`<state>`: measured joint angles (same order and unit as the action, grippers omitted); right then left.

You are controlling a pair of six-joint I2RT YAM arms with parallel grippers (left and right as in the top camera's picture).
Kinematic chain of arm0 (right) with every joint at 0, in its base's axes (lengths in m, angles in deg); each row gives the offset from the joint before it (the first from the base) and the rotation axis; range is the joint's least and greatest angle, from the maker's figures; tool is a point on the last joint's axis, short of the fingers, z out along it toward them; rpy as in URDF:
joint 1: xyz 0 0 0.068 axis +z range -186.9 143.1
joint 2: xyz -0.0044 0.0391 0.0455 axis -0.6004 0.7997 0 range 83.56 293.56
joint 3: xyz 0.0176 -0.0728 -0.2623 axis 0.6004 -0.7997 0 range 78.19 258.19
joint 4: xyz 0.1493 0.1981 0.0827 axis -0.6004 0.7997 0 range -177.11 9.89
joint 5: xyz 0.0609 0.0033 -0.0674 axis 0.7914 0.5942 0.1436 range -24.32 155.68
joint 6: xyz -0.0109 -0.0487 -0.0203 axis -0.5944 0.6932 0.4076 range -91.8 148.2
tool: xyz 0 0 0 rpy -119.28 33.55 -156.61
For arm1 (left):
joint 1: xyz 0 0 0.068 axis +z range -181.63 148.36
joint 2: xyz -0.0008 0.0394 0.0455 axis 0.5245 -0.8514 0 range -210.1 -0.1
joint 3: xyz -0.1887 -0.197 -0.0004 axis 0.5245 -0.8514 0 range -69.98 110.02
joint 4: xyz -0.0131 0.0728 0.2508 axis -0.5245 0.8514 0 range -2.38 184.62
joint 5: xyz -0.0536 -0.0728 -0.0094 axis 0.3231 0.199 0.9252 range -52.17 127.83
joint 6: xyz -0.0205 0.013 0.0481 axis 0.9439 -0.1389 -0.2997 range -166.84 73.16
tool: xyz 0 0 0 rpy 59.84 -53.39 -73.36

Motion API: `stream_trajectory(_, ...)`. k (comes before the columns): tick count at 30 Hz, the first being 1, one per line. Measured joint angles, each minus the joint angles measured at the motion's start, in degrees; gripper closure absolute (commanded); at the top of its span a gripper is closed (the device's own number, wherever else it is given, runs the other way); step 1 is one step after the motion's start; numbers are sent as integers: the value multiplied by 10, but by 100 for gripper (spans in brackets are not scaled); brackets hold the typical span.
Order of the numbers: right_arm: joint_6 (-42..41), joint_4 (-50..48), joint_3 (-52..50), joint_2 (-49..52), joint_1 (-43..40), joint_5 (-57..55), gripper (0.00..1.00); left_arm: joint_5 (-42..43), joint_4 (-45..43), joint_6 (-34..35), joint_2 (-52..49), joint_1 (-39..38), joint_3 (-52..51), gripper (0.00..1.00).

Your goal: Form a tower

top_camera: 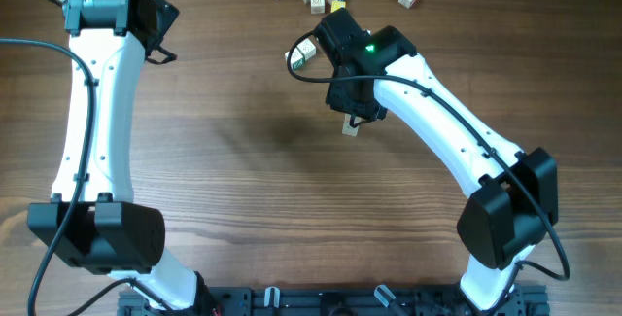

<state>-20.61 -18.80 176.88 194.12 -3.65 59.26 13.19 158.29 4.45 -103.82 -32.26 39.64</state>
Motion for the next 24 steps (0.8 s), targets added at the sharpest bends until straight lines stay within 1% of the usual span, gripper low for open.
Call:
stream_trajectory(5, 0, 0, 0, 0, 0, 0, 60, 0, 0, 0, 0, 0, 0, 0)
stream_trajectory(9, 0, 0, 0, 0, 0, 0, 50, 0, 0, 0, 0, 0, 0, 0)
stream_trajectory(11, -3, 0, 0, 0, 0, 0, 42, 0, 0, 0, 0, 0, 0, 0)
stream_trajectory(13, -3, 0, 0, 0, 0, 0, 35, 0, 0, 0, 0, 0, 0, 0)
stream_trajectory(14, -5, 0, 0, 0, 0, 1, 26, 0, 0, 0, 0, 0, 0, 0)
stream_trajectory(15, -6, 0, 0, 0, 0, 1, 15, 0, 0, 0, 0, 0, 0, 0)
stream_trajectory(17, -7, 0, 0, 0, 0, 3, 5, 0, 0, 0, 0, 0, 0, 0)
stream_trajectory(19, -7, -1, 0, 0, 0, 4, 1, 0, 0, 0, 0, 0, 0, 0)
stream_trajectory(24, -9, -24, -5, 0, 0, 4, 1, 0, 0, 0, 0, 0, 0, 0)
